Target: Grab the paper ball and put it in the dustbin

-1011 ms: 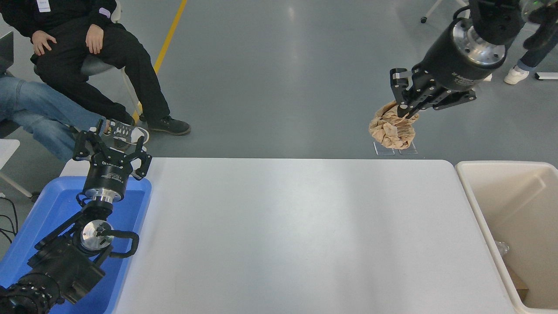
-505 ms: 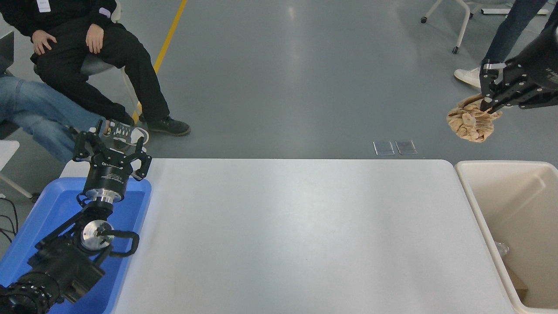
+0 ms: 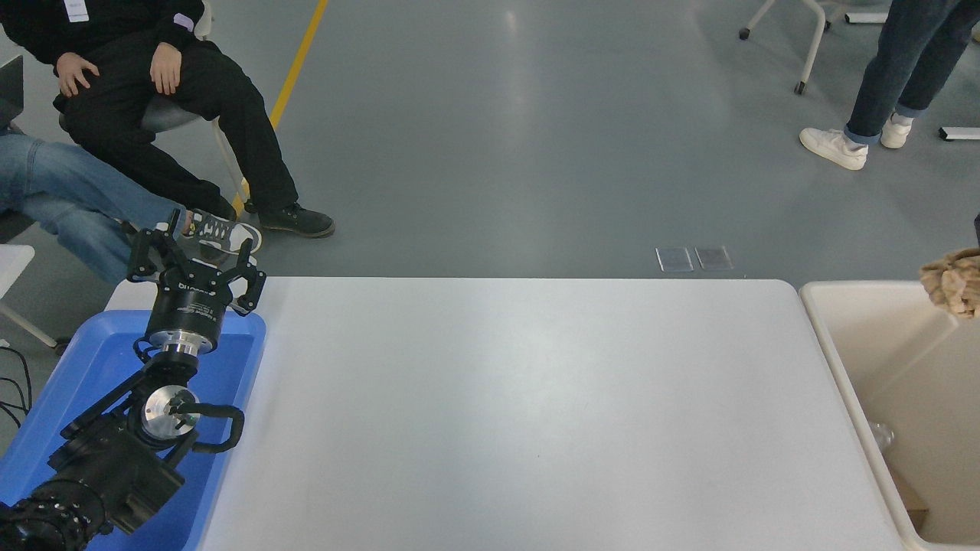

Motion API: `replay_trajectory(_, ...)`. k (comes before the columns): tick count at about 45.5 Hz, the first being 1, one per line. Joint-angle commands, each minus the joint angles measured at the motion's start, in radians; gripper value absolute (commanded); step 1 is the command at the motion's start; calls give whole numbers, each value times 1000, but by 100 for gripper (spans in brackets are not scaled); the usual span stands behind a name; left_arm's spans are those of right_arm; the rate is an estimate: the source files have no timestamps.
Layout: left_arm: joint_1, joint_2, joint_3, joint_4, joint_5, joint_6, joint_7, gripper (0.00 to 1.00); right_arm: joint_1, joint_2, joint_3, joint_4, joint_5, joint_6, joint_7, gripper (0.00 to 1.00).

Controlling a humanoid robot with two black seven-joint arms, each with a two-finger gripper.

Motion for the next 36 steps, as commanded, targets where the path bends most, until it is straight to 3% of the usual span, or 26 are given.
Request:
replay_trajectory(1,0,0,0,0,0,0,0,99,-317,-13,130,-112,5,-227,0,0)
replay_trajectory(15,0,0,0,0,-2,0,0,99,-701,61,449,-459,-4,-273,-6,0)
replay_trajectory(23,0,0,0,0,0,0,1,99,-857,167,515,-684,-4,-276,-5,0)
replay_trajectory(36,0,0,0,0,0,0,1,99,-1003,268,538,-849,-4,-350,-6,0)
